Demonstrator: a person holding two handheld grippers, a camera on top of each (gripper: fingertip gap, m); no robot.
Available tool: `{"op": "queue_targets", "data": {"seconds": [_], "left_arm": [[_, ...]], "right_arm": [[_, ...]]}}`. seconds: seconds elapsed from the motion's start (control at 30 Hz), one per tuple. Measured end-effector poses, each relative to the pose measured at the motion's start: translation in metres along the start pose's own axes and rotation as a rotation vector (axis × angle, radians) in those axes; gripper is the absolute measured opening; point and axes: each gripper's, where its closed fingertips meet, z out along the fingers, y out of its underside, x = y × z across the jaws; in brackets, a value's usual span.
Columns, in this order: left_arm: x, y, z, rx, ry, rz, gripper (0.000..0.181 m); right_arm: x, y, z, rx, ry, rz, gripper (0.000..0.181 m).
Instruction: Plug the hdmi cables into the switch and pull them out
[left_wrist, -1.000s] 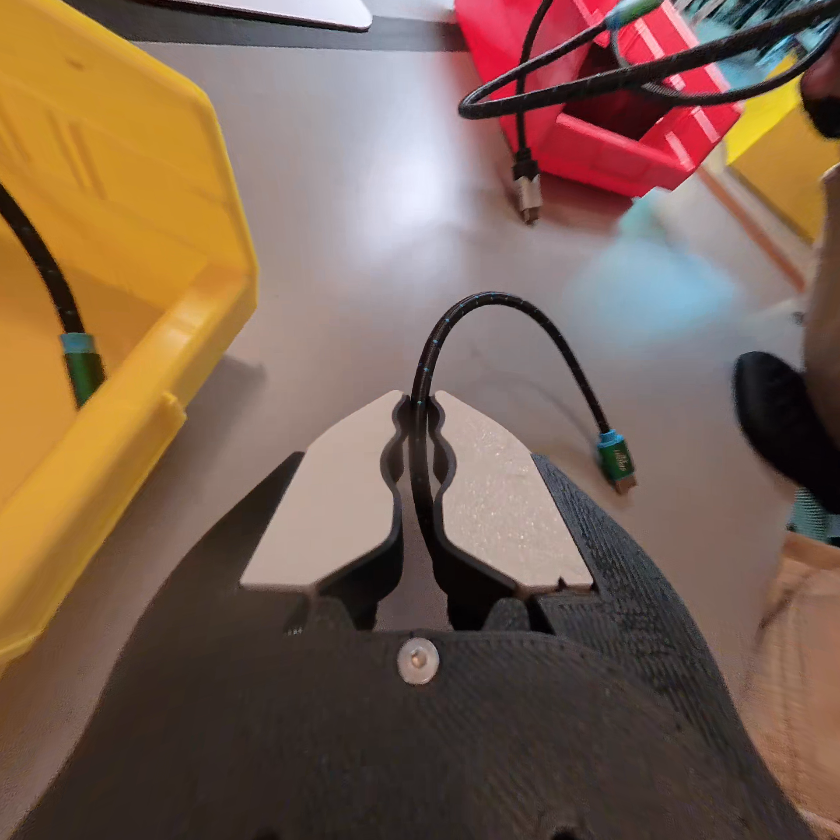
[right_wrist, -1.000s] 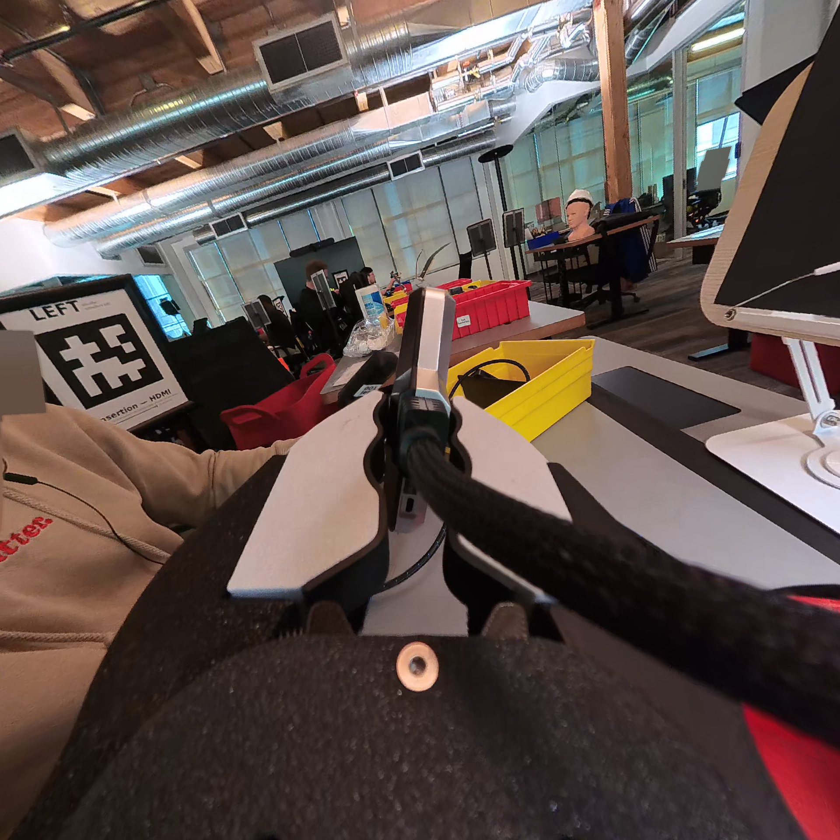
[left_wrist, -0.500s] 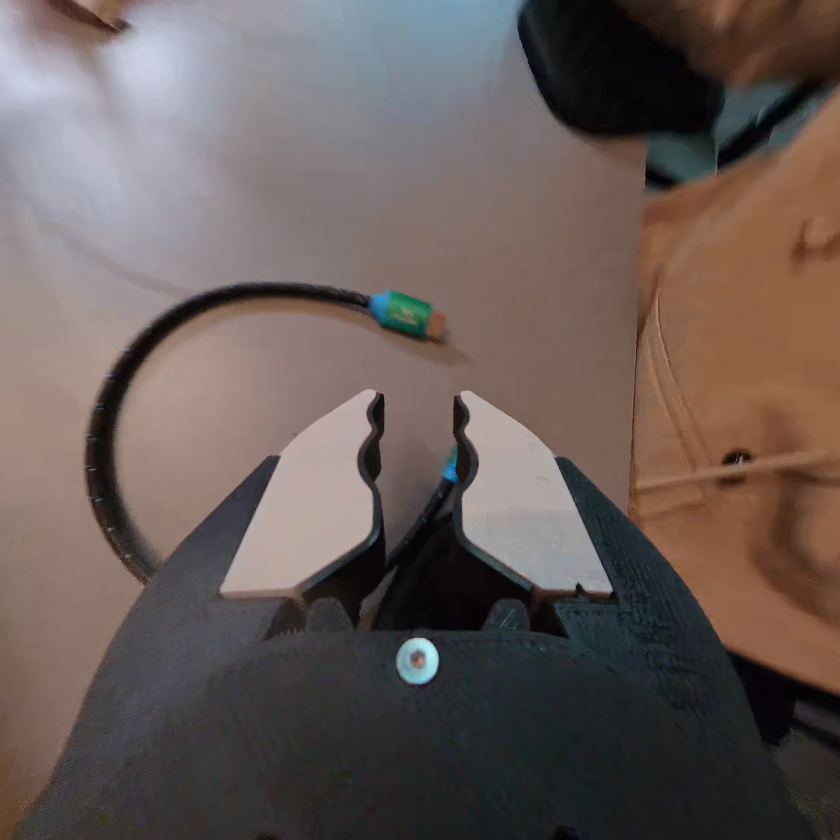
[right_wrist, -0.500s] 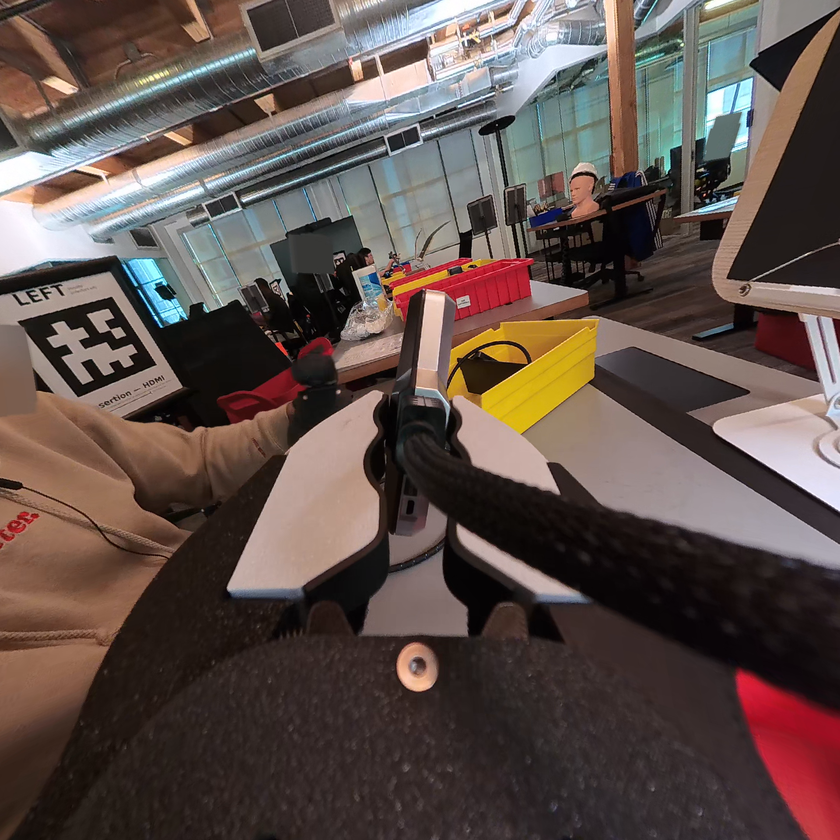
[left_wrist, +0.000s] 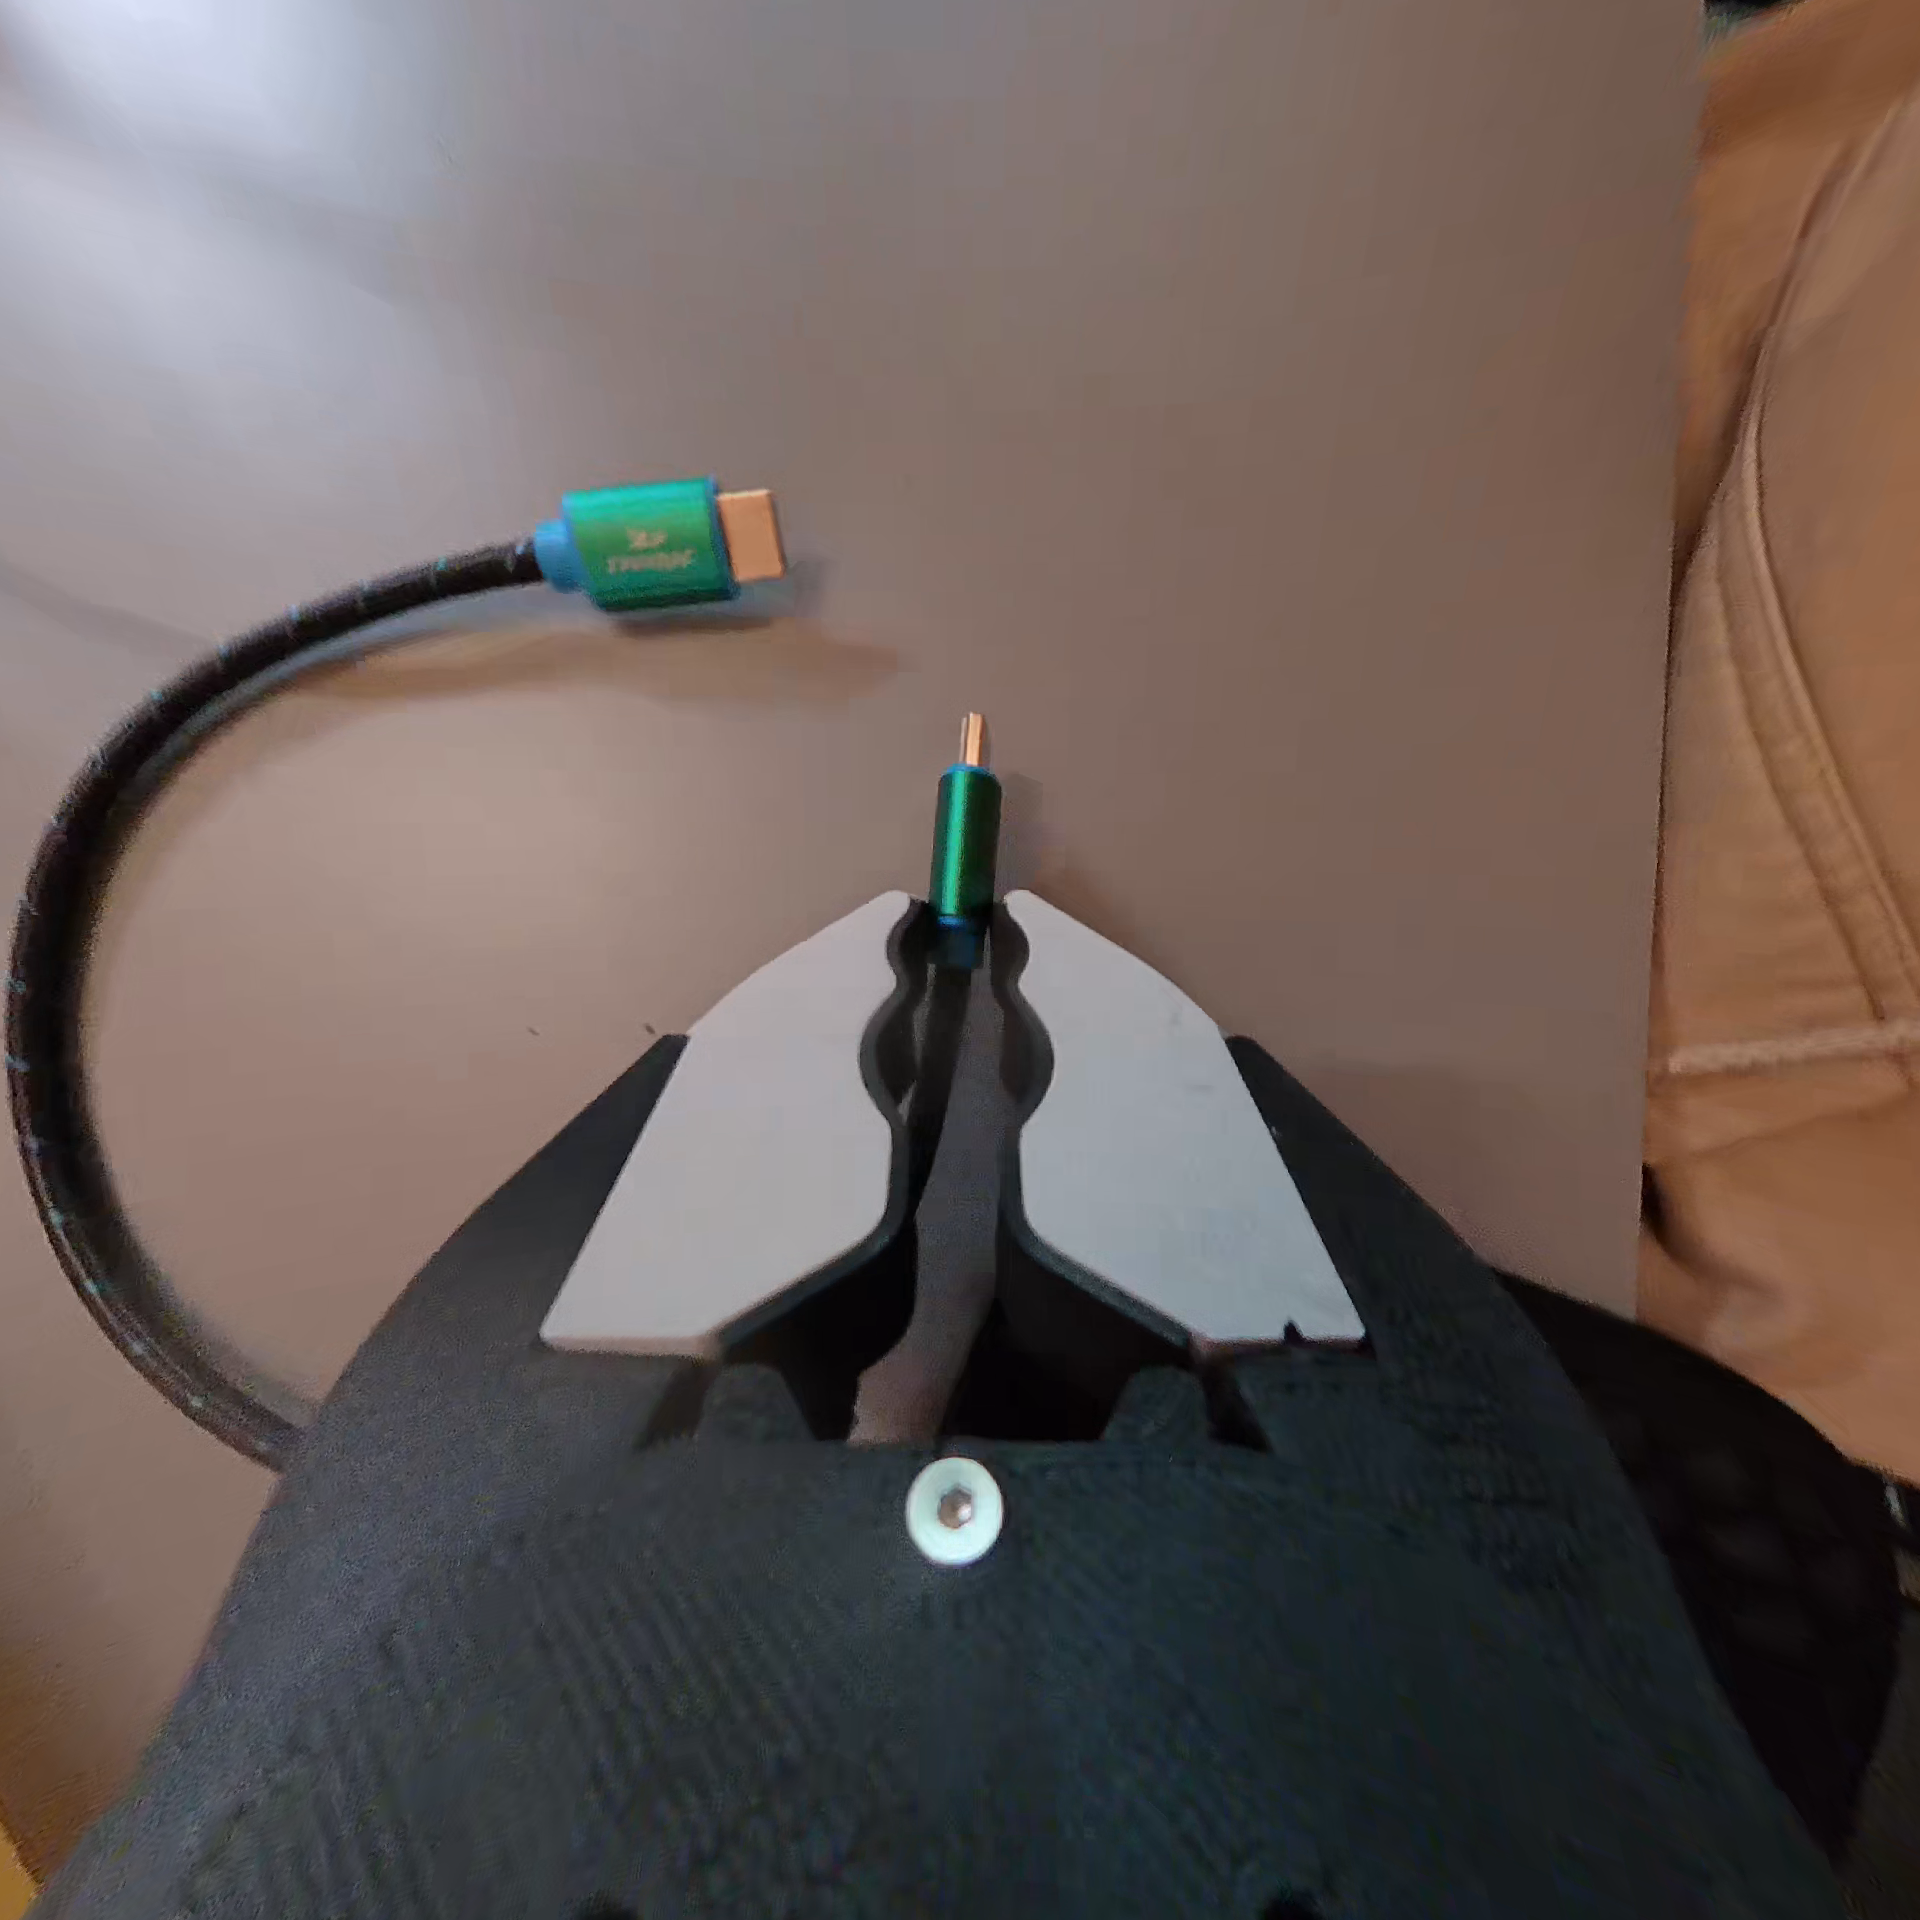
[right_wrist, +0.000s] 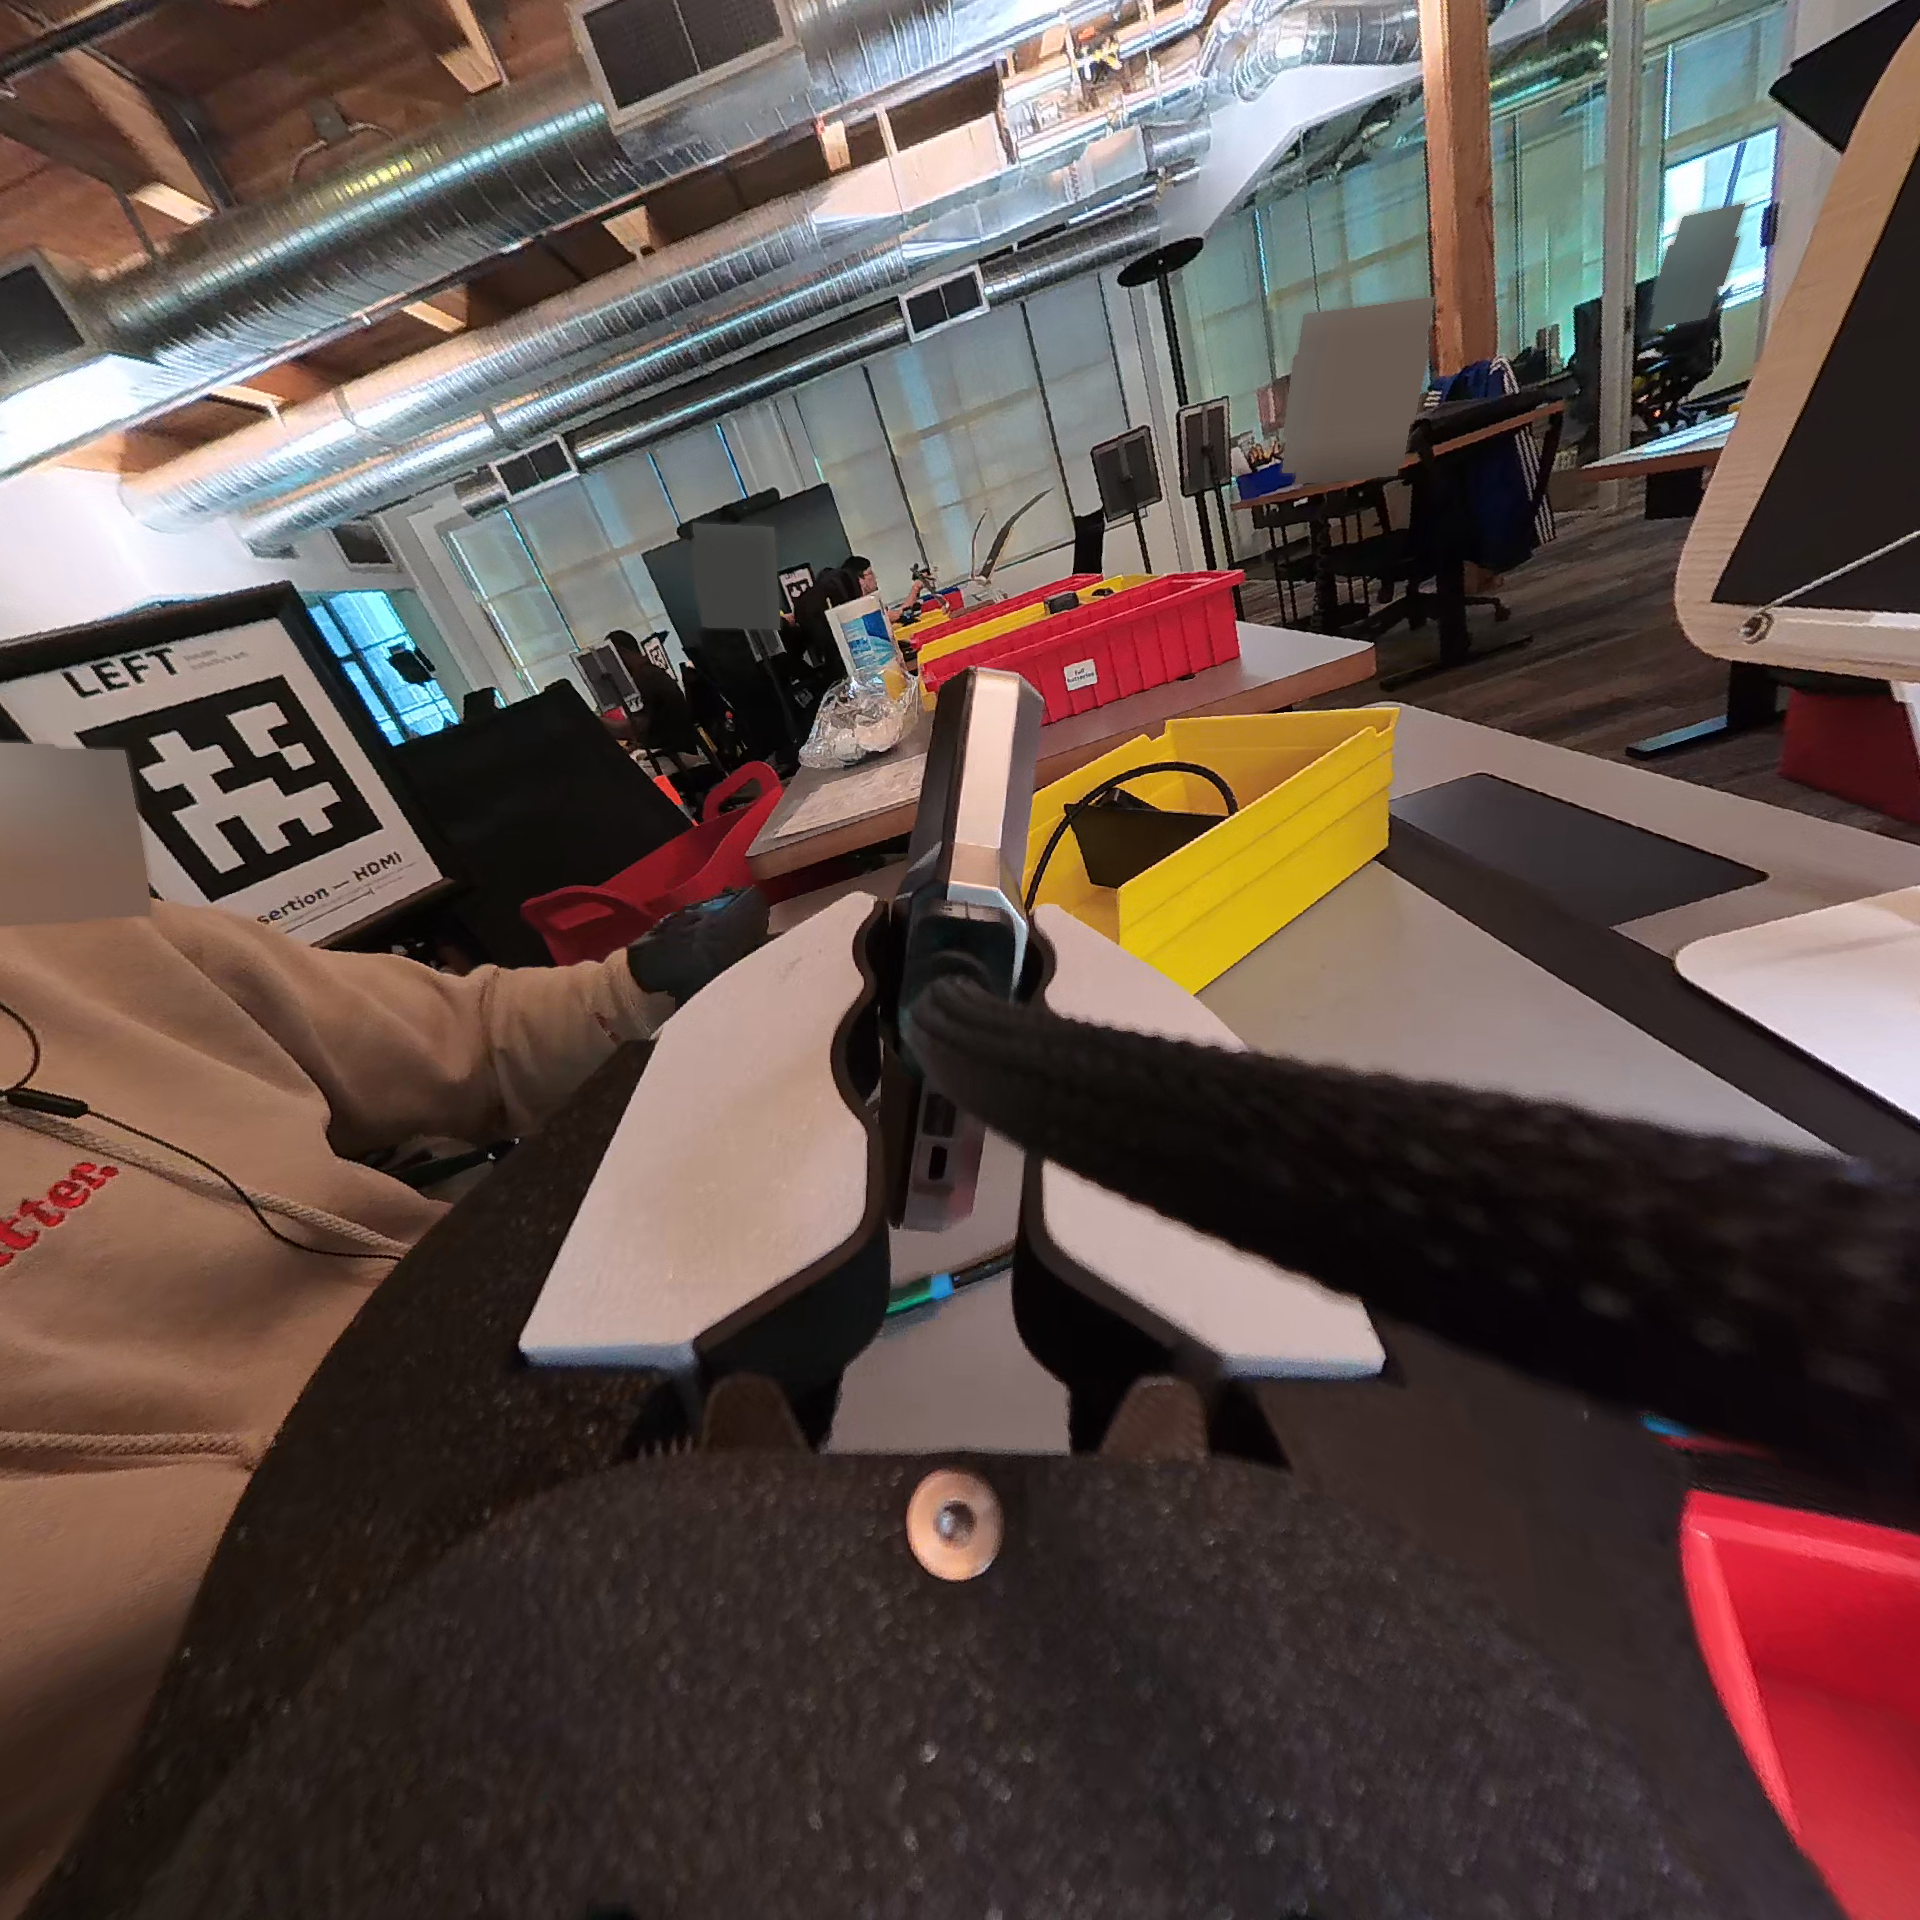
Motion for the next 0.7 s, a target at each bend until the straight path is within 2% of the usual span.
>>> {"op": "queue_targets", "data": {"seconds": [0.03, 0.17, 0.27, 0.4, 0.53, 0.7], "left_arm": [[-0.004, -0.008, -0.002, 0.035, -0.01, -0.004, 0.012], [-0.025, -0.046, -0.024, 0.173, -0.073, -0.022, 0.012], [-0.039, -0.078, -0.057, 0.299, -0.095, -0.057, 0.012], [-0.057, -0.104, -0.099, 0.413, -0.085, -0.146, 0.013], [-0.073, -0.107, -0.118, 0.369, -0.107, -0.196, 0.014], [-0.086, -0.109, -0.136, 0.298, -0.178, -0.187, 0.014]], "right_arm": [[0.0, 0.0, 0.0, 0.0, -0.001, 0.001, 0.023], [-0.004, 0.001, -0.005, -0.003, -0.036, -0.008, 0.023], [-0.008, 0.004, -0.011, -0.002, -0.087, -0.013, 0.024], [-0.015, 0.004, -0.021, 0.008, -0.141, -0.016, 0.021], [-0.024, 0.003, -0.031, 0.003, -0.203, -0.009, 0.022], [-0.019, 0.004, -0.052, -0.045, -0.139, -0.021, 0.022]]}}
